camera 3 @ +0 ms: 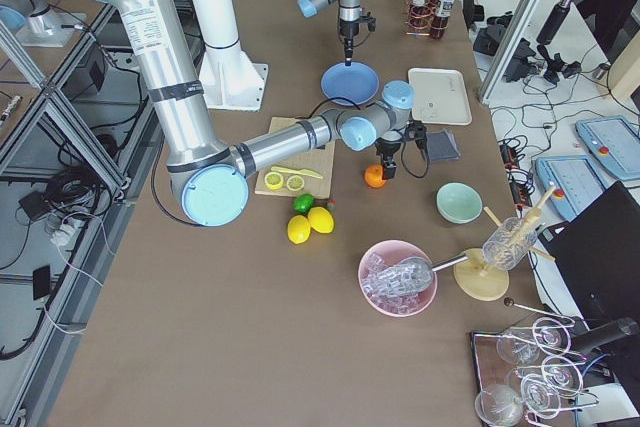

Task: Pick orange to plate
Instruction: 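Move the right gripper down onto the orange while the left arm nudges the blue plate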

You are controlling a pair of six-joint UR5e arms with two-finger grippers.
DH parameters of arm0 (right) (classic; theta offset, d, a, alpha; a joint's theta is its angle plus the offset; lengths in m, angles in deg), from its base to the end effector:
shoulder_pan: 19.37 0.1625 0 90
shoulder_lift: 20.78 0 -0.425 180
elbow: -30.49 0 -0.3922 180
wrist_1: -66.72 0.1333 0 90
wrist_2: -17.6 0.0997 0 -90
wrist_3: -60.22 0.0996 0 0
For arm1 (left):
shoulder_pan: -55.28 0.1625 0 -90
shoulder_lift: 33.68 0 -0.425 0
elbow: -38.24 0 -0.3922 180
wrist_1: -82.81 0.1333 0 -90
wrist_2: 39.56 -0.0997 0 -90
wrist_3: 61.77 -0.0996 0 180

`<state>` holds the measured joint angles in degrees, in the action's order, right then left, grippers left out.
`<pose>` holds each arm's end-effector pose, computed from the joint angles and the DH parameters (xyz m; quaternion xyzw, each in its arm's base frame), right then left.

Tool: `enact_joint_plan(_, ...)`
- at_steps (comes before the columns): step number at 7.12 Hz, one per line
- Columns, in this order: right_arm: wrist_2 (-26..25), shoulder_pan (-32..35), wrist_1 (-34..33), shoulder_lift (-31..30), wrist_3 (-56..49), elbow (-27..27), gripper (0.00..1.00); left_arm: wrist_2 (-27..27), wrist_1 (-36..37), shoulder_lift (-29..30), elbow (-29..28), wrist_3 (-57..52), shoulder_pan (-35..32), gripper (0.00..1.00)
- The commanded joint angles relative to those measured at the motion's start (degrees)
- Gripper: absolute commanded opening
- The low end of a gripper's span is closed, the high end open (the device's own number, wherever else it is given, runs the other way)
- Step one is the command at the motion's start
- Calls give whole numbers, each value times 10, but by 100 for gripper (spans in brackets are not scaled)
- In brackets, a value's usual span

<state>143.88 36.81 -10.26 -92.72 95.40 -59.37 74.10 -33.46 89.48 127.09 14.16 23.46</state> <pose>-0.2898 -0.5662 0.4635 0.0389 -0.3909 -0.0722 0.9168 0.5414 -0.4458 0.2736 0.0209 0.5087 -0.0333 0.8600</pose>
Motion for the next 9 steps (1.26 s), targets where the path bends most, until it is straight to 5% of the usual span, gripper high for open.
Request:
enact_joint_plan(1, -2, -10, 2, 13, 7, 18, 100, -5, -1, 5, 2, 0, 4, 8)
enact_joint_plan(2, -9, -15, 2, 15, 7, 26, 100, -5, -5, 5, 2, -1, 4, 83)
enact_joint_plan(6, -20, -30, 67, 19, 16, 79, 96, -6, -17, 4, 4, 1, -1, 87)
enact_joint_plan(7, -20, -33, 68, 19, 35, 77, 74, -6, -17, 4, 4, 1, -2, 87)
enact_joint_plan(8, -19, -34, 68, 19, 40, 74, 6, -6, -17, 4, 4, 1, -3, 87)
enact_joint_plan(9, -19, -34, 68, 20, 39, 74, 0, -6, -17, 4, 4, 1, -3, 87)
